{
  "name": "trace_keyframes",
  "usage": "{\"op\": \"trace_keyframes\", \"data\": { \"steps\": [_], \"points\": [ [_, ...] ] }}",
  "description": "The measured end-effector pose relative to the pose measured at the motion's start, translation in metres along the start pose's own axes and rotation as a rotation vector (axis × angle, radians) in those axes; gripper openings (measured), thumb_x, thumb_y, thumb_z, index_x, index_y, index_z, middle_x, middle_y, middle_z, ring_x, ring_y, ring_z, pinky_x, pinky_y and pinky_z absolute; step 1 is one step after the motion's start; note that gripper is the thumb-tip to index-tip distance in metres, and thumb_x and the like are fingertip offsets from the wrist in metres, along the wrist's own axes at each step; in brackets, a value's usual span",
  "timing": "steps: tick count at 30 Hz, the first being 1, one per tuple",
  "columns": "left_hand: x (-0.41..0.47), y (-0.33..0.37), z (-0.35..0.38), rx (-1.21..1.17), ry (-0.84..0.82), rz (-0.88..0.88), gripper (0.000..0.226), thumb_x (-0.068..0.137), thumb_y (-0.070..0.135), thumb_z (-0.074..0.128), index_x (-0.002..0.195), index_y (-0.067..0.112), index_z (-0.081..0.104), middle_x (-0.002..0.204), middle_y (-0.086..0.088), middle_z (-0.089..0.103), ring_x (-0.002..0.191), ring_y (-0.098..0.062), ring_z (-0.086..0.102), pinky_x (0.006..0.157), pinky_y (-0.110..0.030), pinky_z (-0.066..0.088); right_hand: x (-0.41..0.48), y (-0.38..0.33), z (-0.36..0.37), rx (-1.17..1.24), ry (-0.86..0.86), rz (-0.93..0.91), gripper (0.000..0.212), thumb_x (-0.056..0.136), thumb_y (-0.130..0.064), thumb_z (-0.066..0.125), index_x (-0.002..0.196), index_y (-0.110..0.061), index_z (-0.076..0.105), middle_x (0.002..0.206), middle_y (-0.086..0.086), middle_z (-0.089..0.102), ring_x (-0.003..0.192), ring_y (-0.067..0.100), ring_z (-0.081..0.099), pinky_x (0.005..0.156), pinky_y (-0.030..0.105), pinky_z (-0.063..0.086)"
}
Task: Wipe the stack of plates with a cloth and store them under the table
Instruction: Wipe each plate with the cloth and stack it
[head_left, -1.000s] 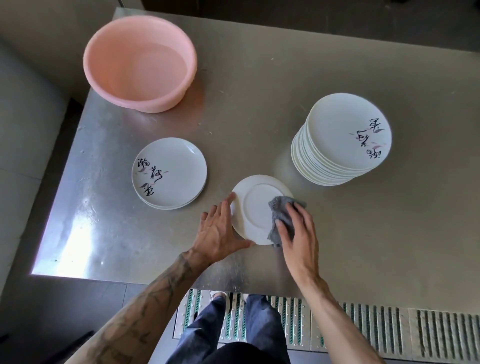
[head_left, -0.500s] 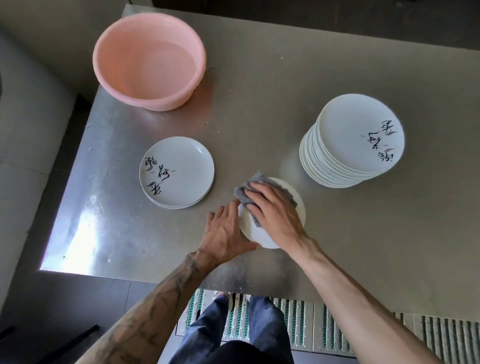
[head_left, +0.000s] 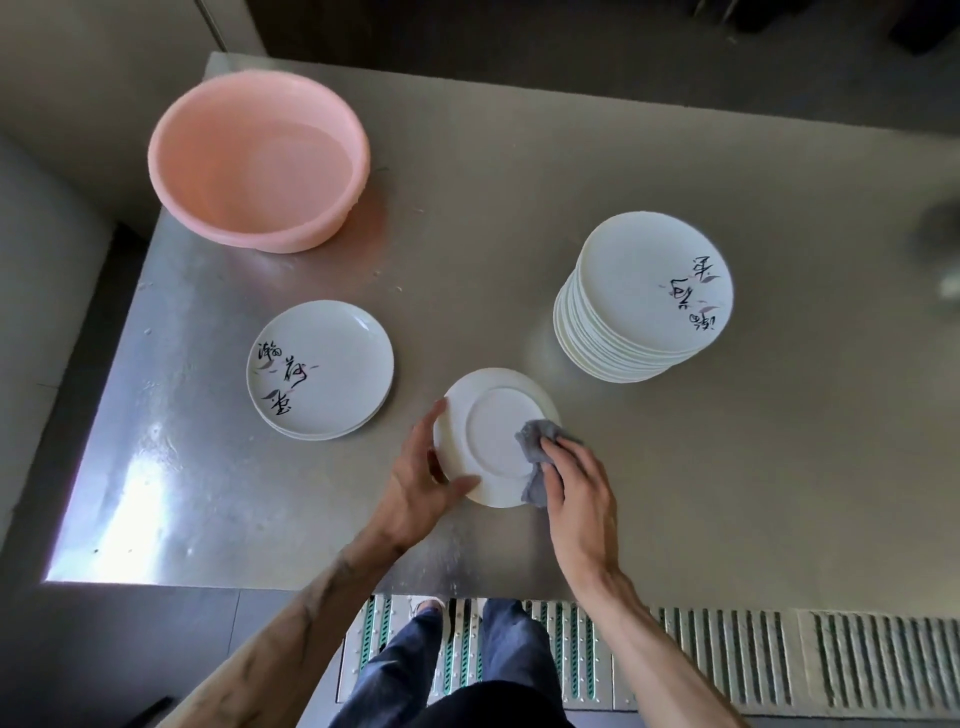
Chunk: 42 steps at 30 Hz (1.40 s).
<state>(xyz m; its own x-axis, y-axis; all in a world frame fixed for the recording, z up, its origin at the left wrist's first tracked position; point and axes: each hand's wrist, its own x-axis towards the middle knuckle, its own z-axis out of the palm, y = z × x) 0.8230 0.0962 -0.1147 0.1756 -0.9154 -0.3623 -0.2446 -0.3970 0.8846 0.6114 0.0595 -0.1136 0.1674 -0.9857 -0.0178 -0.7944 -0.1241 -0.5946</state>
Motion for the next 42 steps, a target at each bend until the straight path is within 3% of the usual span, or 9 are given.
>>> {"op": "trace_keyframes", "data": {
  "steps": [2,4,7,10,14,19,26,31,42],
  "points": [
    [-0.001,0.007,0.003,-0.165,0.059,-0.064,0.101,0.073,0.011,0.088,0.156,0.026,0.031,0.115,-0.002,0.060,0.086,-0.006,0.065,0.073,-0.026,0.056,-0.003,-0.003,-0.004,0.013,-0.010,-0.015,0.032,0.097,-0.012,0.063,0.128,-0.014,0.069,0.130,-0.002,0.065,0.115,0.020,0.063,0.101,0.025,0.046],
    [0.003,0.015,0.001,-0.267,0.111,-0.141,0.090,0.067,0.019,0.084,0.148,0.023,0.044,0.106,-0.001,0.066,0.088,-0.014,0.067,0.078,-0.036,0.059,-0.004,-0.003,-0.009,0.014,-0.015,-0.014,0.032,0.098,-0.012,0.061,0.129,-0.014,0.069,0.130,-0.003,0.065,0.116,0.019,0.063,0.101,0.026,0.048],
    [0.009,0.026,-0.006,-0.245,0.152,-0.158,0.052,0.069,0.016,0.090,0.115,0.022,0.067,0.097,-0.003,0.075,0.086,-0.025,0.069,0.078,-0.042,0.062,-0.002,-0.003,-0.015,0.026,-0.005,0.005,0.031,0.098,-0.008,0.062,0.127,-0.013,0.070,0.128,-0.003,0.066,0.114,0.018,0.063,0.100,0.023,0.046],
    [0.014,0.040,-0.011,-0.177,0.155,-0.117,0.033,0.081,0.006,0.086,0.107,0.017,0.070,0.098,-0.004,0.076,0.086,-0.031,0.071,0.078,-0.048,0.062,0.002,-0.003,-0.021,0.038,0.006,0.020,0.030,0.098,-0.006,0.061,0.125,-0.013,0.070,0.124,-0.002,0.066,0.111,0.019,0.063,0.097,0.028,0.049],
    [0.017,0.067,-0.020,-0.110,0.217,-0.036,0.019,0.084,0.014,0.083,0.098,0.021,0.072,0.085,0.005,0.076,0.074,-0.019,0.070,0.068,-0.035,0.058,0.007,-0.003,-0.024,0.030,0.014,0.050,0.028,0.099,-0.006,0.060,0.125,-0.010,0.070,0.123,0.001,0.067,0.110,0.023,0.064,0.097,0.035,0.051],
    [0.022,0.109,-0.035,0.041,0.331,0.120,0.015,0.085,0.014,0.081,0.095,0.022,0.073,0.073,0.023,0.069,0.062,0.000,0.059,0.063,-0.015,0.045,0.009,-0.006,-0.024,0.050,0.026,0.041,0.026,0.099,-0.007,0.060,0.123,-0.011,0.070,0.121,0.001,0.068,0.107,0.023,0.065,0.095,0.034,0.051],
    [0.033,0.176,-0.044,0.104,0.369,0.440,0.014,0.088,0.027,0.076,0.094,0.037,0.068,0.084,0.025,0.070,0.071,-0.004,0.063,0.070,-0.022,0.051,0.020,-0.007,-0.024,0.058,0.008,0.042,0.027,0.099,-0.008,0.059,0.123,-0.012,0.070,0.120,0.001,0.067,0.108,0.023,0.064,0.095,0.037,0.052],
    [0.067,0.199,-0.028,0.235,0.375,0.628,0.006,0.093,0.019,0.073,0.098,0.019,0.072,0.085,0.008,0.072,0.076,-0.016,0.064,0.073,-0.039,0.053,0.027,-0.010,-0.028,0.075,0.008,0.054,0.027,0.100,-0.009,0.058,0.124,-0.013,0.069,0.121,0.000,0.066,0.110,0.021,0.062,0.097,0.037,0.051],
    [0.127,0.193,0.032,0.598,0.296,1.006,0.013,0.101,0.020,0.062,0.100,0.013,0.072,0.089,0.002,0.070,0.083,-0.023,0.056,0.060,-0.042,0.050,0.032,-0.005,-0.033,0.074,-0.015,0.089,0.031,0.102,-0.010,0.054,0.129,-0.015,0.067,0.125,-0.002,0.065,0.113,0.018,0.059,0.100,0.032,0.048]
  ]
}}
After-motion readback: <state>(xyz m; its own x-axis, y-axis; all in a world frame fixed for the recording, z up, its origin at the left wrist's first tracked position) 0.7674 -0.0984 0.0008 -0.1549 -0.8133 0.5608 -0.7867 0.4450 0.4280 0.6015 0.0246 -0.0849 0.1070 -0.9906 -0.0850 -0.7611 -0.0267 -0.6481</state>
